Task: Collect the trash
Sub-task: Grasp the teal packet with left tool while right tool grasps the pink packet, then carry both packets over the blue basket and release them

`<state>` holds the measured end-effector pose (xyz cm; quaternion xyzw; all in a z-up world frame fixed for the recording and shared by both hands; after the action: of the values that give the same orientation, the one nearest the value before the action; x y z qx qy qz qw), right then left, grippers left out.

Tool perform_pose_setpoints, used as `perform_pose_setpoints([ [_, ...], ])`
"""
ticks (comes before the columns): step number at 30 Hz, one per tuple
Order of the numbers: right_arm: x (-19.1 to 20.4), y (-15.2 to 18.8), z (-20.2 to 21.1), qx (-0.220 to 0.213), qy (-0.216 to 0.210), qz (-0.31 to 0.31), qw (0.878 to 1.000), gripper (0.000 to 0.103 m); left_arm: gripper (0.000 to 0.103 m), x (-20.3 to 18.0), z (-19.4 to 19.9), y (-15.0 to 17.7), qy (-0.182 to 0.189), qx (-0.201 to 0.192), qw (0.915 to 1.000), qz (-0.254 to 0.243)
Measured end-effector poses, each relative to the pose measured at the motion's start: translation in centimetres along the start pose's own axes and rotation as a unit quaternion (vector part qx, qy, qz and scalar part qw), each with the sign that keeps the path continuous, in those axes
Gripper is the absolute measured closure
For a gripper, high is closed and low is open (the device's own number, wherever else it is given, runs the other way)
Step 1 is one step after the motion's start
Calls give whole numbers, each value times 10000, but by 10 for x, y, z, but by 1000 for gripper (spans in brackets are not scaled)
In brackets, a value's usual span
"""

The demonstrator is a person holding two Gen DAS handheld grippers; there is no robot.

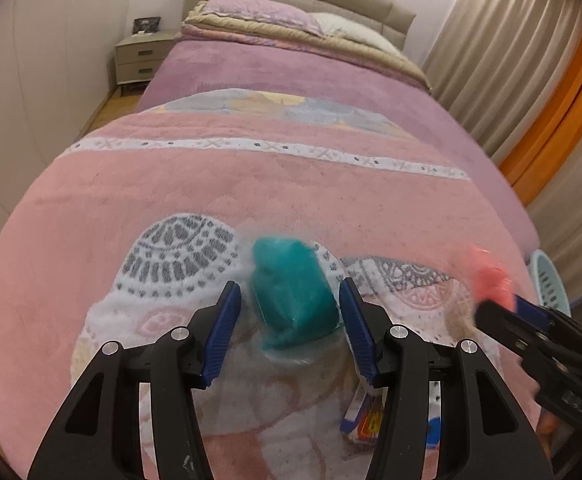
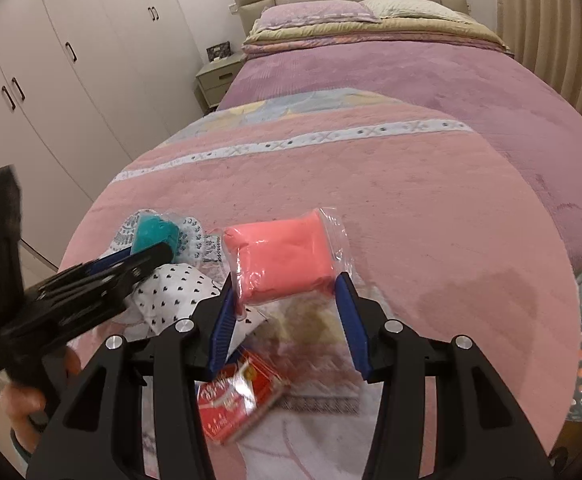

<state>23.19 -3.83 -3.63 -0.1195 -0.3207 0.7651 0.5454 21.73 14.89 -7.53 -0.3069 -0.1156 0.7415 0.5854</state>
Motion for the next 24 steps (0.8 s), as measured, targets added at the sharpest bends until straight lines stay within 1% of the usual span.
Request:
perform_pose_setpoints([
  [1, -1, 1, 3, -22, -4, 2, 10000, 58, 64, -1, -1, -1, -39, 19, 10000, -39],
  [4, -5, 2, 16, -150, 84, 57, 9998, 58, 66, -2, 6, -3, -139, -75, 9998, -84],
  [8, -19, 6, 42, -395, 153, -20, 9991, 58, 66, -9, 35, -7, -45, -495, 9988, -24],
  [11, -31, 7, 58, -535, 184, -117, 9983, 58, 66, -22, 55, -10, 62, -705, 9975, -73],
  [13, -39, 8, 70, -662, 249, -171, 9973, 58, 66, -38, 66, -11, 259, -776, 9965, -160],
  [15, -50, 10, 85, -789, 345, -238, 9960, 58, 66, -61, 74, -8, 477, -830, 9949, -334],
  [17, -61, 13, 97, -872, 418, -313, 9948, 58, 66, -85, 75, -4, 632, -817, 9934, -502],
  [21, -90, 20, 122, -966, 698, -508, 9916, 58, 66, -135, 68, 7, 1022, -667, 9891, -829],
  [22, -96, 21, 126, -978, 774, -546, 9907, 58, 66, -153, 62, 11, 1117, -585, 9875, -947],
  [24, -115, 27, 138, -1019, 969, -675, 9878, 58, 66, -175, 55, 18, 1222, -485, 9852, -1100],
])
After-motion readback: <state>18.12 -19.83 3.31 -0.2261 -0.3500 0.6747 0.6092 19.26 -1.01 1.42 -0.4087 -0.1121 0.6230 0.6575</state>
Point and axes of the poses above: each gripper's, at about its wrist camera, not at the fingertips, and z roughly against the way its jaws point, x to its left, y to its underside, the point moved 3 cm from there along -z, roughly the way its jaws point, and after that the axes turned 8 degrees about z, right-handed, at the moved point
